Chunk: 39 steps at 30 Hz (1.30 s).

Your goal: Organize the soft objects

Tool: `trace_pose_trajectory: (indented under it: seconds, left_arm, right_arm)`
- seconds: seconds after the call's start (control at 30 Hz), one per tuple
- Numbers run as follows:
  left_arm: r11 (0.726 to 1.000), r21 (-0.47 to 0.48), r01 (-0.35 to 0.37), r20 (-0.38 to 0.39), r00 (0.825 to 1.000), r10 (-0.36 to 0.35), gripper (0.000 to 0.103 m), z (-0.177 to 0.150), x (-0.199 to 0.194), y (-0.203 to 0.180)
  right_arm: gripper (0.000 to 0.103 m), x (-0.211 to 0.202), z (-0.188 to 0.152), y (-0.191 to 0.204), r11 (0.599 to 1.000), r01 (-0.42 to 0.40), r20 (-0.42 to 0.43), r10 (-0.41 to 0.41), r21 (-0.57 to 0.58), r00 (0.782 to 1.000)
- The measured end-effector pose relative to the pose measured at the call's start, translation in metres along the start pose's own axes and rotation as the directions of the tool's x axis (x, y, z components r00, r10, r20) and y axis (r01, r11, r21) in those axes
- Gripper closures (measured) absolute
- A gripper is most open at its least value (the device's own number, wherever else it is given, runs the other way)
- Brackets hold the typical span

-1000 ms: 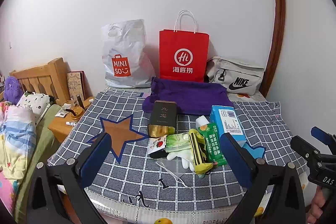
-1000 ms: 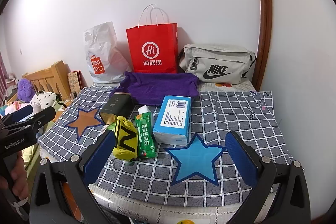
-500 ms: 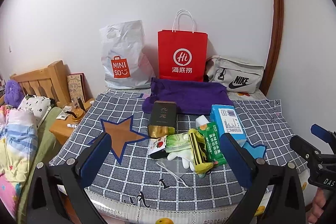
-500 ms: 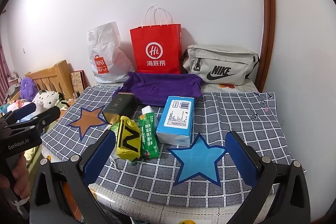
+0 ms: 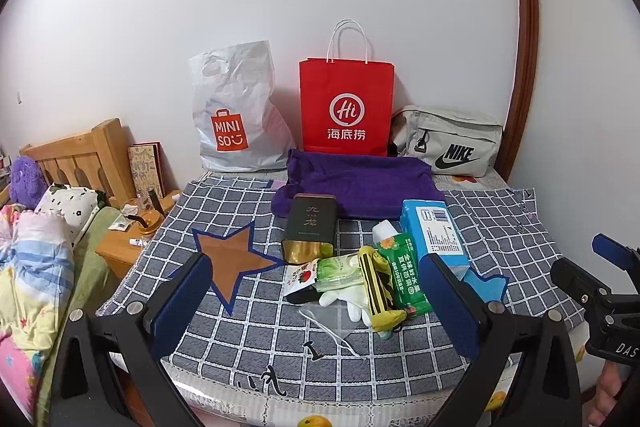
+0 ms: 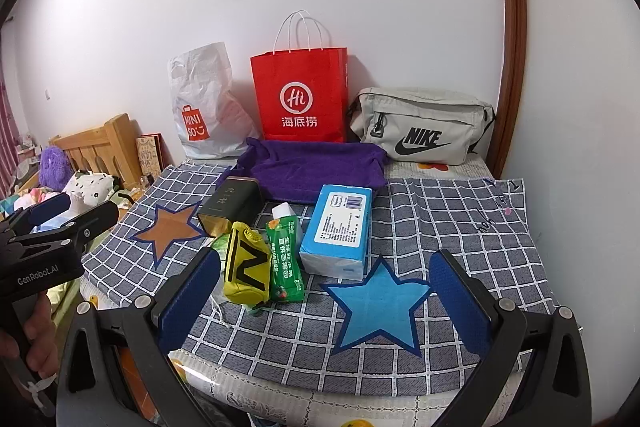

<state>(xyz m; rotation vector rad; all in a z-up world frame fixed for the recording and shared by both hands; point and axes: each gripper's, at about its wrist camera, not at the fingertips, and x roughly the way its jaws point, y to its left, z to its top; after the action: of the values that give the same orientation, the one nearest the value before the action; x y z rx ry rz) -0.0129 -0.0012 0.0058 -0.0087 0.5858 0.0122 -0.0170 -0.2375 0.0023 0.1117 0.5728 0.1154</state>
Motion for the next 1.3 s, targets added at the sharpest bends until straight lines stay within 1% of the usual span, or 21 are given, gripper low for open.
trace_pose_trajectory:
  seconds: [0.37, 0.77, 0.8, 0.93, 1.0, 1.07, 1.13, 1.3]
  left_arm:
    - [1.000, 0.001, -0.001, 0.000, 1.000, 0.001, 0.000, 0.001, 0.000, -0.001]
    - [1.000, 0.002, 0.001, 0.001, 1.000, -0.001, 0.000, 0.002, 0.000, -0.002]
    - [1.000, 0.004, 0.000, 0.000, 1.000, 0.000, 0.000, 0.002, 0.000, -0.002]
    - [1.000, 0.010, -0.006, -0.002, 1.000, 0.006, 0.000, 0.004, -0.001, -0.001]
    - [1.000, 0.004, -0.016, -0.007, 1.000, 0.016, 0.000, 0.006, 0.002, 0.002]
    - [1.000, -0.009, -0.023, -0.020, 1.000, 0.023, 0.000, 0.006, 0.008, 0.007]
    - [0.999, -0.019, -0.029, -0.039, 0.999, 0.029, 0.000, 0.004, 0.018, 0.012]
    - [0.998, -0.052, -0.048, -0.121, 0.992, 0.042, 0.000, -0.004, 0.054, 0.029]
  right_arm:
    - [0.001, 0.000, -0.001, 0.001, 0.999, 0.019, 0.013, -0.018, -0.035, 1.000]
    - [0.001, -0.001, -0.002, 0.002, 0.999, 0.021, 0.027, -0.020, -0.042, 0.999]
    - [0.001, -0.001, -0.002, 0.002, 0.998, 0.022, 0.052, -0.019, -0.053, 0.998]
    - [0.001, 0.000, -0.001, 0.003, 0.998, 0.024, 0.057, -0.021, -0.055, 0.998]
    - [0.001, 0.002, -0.001, 0.001, 0.999, 0.014, 0.036, -0.012, -0.042, 0.999]
    - [0.001, 0.007, -0.003, 0.000, 1.000, 0.006, -0.006, -0.006, -0.027, 1.000]
    - [0.001, 0.014, -0.004, -0.002, 1.000, 0.003, -0.020, -0.004, -0.030, 1.000]
    - [0.001, 0.045, -0.014, 0.000, 0.998, -0.002, -0.069, -0.002, -0.056, 0.998]
